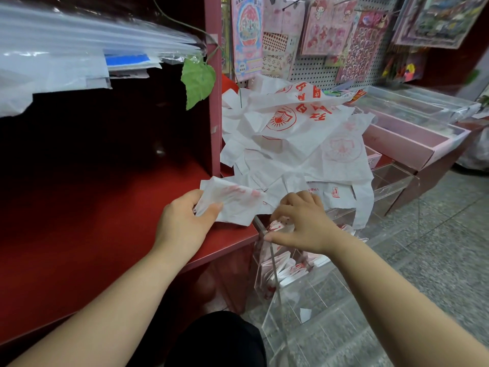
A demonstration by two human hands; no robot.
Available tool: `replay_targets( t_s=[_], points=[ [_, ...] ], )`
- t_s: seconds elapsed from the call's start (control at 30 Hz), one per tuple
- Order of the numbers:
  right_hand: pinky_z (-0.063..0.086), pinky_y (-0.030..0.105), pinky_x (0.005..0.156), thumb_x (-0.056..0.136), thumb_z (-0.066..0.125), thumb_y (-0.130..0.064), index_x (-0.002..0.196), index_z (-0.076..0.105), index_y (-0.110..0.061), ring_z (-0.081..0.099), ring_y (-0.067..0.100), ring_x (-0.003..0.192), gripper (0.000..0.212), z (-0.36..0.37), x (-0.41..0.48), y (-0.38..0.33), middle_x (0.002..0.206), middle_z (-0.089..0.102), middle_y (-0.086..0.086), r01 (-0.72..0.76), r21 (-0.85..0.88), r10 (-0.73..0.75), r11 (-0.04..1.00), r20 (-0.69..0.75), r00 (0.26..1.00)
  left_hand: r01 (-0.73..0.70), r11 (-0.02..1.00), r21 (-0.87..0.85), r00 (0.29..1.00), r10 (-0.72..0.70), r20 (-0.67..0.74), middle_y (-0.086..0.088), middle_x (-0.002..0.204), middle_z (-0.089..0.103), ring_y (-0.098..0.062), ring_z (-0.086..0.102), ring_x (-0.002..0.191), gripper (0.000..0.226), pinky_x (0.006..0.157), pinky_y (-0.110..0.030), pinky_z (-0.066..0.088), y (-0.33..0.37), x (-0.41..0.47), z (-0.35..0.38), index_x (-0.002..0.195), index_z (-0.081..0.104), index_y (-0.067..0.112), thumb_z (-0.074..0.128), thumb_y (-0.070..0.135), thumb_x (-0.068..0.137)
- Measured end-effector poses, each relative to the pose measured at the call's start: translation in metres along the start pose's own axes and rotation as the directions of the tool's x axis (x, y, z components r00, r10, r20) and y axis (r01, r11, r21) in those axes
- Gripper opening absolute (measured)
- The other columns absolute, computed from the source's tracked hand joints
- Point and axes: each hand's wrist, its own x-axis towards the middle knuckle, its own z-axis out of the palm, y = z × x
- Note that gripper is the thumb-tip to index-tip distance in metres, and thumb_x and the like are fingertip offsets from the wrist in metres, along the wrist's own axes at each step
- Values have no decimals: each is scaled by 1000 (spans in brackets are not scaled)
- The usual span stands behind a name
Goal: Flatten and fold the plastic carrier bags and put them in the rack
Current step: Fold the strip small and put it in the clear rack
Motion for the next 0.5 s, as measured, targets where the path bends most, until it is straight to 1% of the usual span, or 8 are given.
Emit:
replay_targets(
  t_s=[0.07,0.13,0.2,0.27,0.3,0.33,0.4,0.5],
  points=[
    [7,16,81,41,18,-79,102,65,-24,28,9,103,95,-4,-1,4,101,41,-11,-24,-27,25,999,30,999,-20,1000,-14,1000,21,8,4,54,41,-11,35,49,28,47,-23,25,8,3,8,63,51,13,61,31,82],
    [6,17,81,42,17,-73,104,64,-24,30,12,112,92,-6,-3,9,112,47,-10,-38,-41,40,998,49,998,-47,998,-31,999,48,16,10,56,44,-7,40,52,21,46,-16,27,17,6,17,66,51,24,60,21,84],
    [7,18,80,42,16,-63,105,63,-25,30,12,116,88,-6,-7,14,117,51,-11,-26,-55,29,998,53,998,-68,997,-20,997,69,44,12,58,47,-9,45,58,18,51,-18,31,26,8,26,69,53,28,59,21,85],
    [7,18,79,42,17,-58,108,62,-26,33,12,114,86,-6,-10,18,113,54,-13,-17,-49,20,999,56,998,-78,995,55,994,73,87,11,58,45,-14,45,62,19,53,-25,30,32,9,34,68,53,26,58,24,87],
    [7,17,80,45,21,-57,110,61,-26,34,11,113,83,-7,-11,19,109,55,-14,-25,-28,27,999,52,998,-88,990,114,991,76,110,9,57,43,-15,43,62,26,53,-26,28,34,10,36,63,48,25,56,26,88],
    [7,17,81,50,27,-55,112,61,-26,35,11,113,76,-7,-13,20,105,55,-15,-42,5,42,999,45,998,-113,977,182,987,88,137,8,56,41,-16,42,63,32,54,-27,28,35,10,38,60,42,24,55,27,89],
    [7,15,83,59,38,-42,114,60,-26,36,10,113,62,-9,-15,22,98,51,-15,-77,75,75,994,29,997,-188,934,304,972,132,193,5,59,41,-21,47,71,34,59,-30,31,36,12,38,61,38,21,52,31,90],
    [7,13,84,59,40,-34,118,56,-25,37,9,112,61,-7,-18,24,101,52,-14,-86,120,88,989,-7,996,-284,865,414,947,185,263,5,63,38,-24,47,78,36,62,-29,29,43,15,36,61,34,20,48,32,92]
  ],
)
